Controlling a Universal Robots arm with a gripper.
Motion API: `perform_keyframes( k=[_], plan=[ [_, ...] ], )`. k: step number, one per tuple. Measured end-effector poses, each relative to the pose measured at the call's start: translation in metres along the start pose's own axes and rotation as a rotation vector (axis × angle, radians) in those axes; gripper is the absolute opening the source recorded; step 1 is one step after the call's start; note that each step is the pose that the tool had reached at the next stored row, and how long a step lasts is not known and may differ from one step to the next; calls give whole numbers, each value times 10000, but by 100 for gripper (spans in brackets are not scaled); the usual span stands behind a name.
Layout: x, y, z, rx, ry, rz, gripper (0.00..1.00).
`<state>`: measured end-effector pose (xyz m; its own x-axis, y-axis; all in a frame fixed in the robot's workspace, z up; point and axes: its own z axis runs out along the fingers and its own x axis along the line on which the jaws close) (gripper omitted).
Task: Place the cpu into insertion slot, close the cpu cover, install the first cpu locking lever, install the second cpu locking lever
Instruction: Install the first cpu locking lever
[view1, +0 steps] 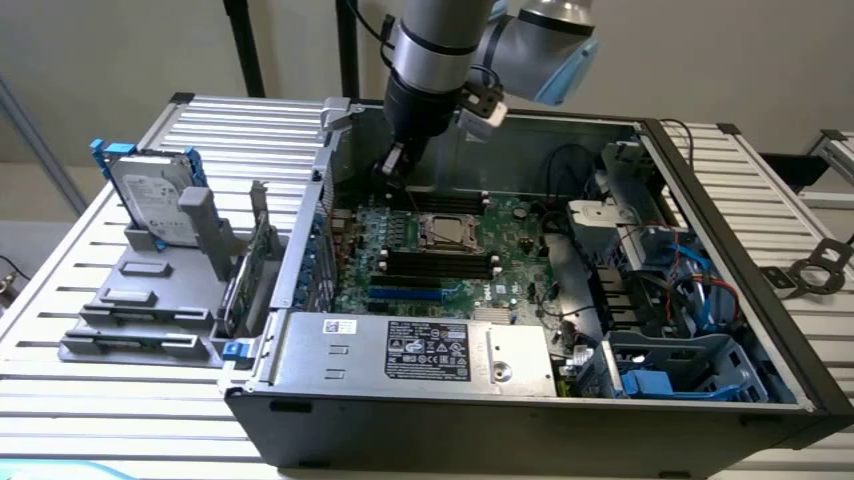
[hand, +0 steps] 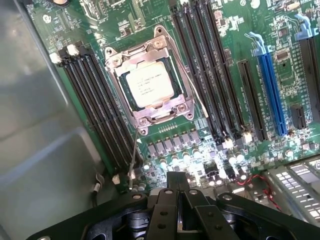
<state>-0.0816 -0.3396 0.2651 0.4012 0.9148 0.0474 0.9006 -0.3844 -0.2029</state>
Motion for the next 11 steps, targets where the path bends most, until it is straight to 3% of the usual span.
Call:
perform_keyframes(
  k=[11],
  plan=[
    [-3,1,21,16,231,1272,11]
  ],
)
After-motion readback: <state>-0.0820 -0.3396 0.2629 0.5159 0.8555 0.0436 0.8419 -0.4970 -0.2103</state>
